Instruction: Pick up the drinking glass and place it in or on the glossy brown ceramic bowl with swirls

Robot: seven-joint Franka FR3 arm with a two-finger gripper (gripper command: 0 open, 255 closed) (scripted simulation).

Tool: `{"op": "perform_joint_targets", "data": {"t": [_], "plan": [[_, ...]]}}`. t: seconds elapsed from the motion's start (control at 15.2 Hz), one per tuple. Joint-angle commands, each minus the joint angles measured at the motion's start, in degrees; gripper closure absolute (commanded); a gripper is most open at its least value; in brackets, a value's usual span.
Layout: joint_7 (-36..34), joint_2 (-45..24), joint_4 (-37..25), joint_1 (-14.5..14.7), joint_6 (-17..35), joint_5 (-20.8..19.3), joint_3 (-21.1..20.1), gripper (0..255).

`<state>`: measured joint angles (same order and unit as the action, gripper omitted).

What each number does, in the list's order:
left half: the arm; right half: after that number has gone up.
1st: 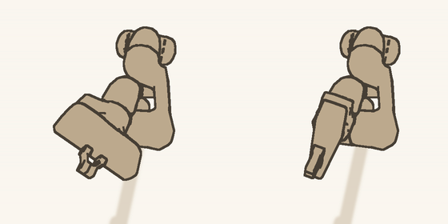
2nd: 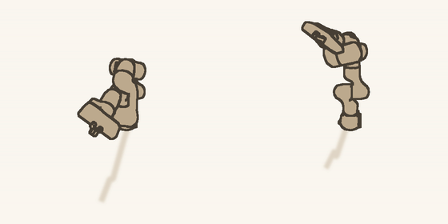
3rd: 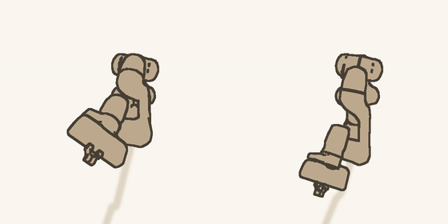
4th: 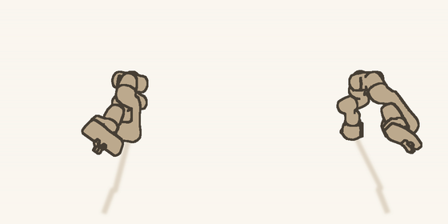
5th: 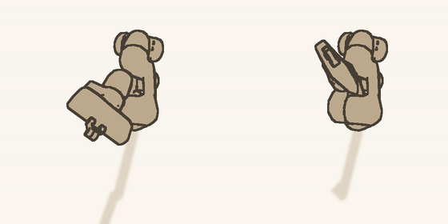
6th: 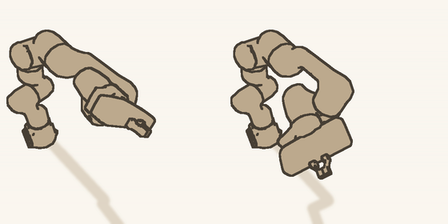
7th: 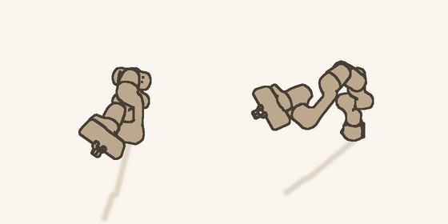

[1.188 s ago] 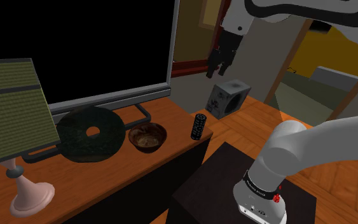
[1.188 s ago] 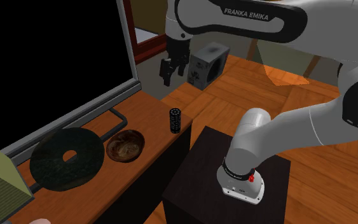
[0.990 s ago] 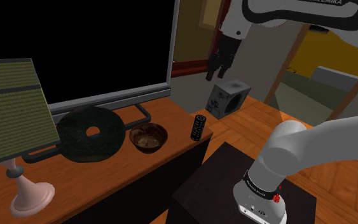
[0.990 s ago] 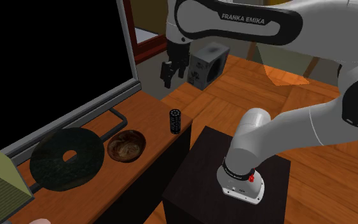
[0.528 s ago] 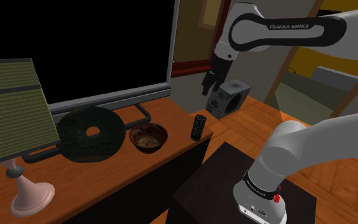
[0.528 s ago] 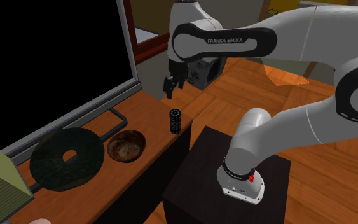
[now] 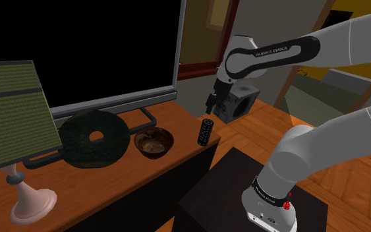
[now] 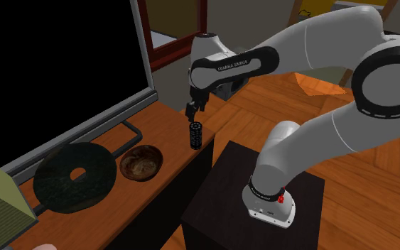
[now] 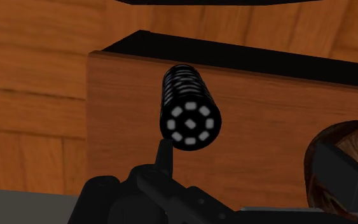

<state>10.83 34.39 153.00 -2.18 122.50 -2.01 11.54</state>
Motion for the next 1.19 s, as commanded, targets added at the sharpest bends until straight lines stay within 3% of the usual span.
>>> {"op": "perform_joint_targets", "data": {"t": [0.0,0.2,0.73,1.12], "plan": [[1.95,-3.28,1.32,-0.22,4.51,-0.33,1.6,0],[4.78,-9.01,2.46,-0.07,11.05,-0.15,3.89,0],[6.0,-14.72,4.77,1.07,18.98,1.28,4.85,0],[6.0,-14.72,4.77,1.07,18.98,1.28,4.85,0]]}}
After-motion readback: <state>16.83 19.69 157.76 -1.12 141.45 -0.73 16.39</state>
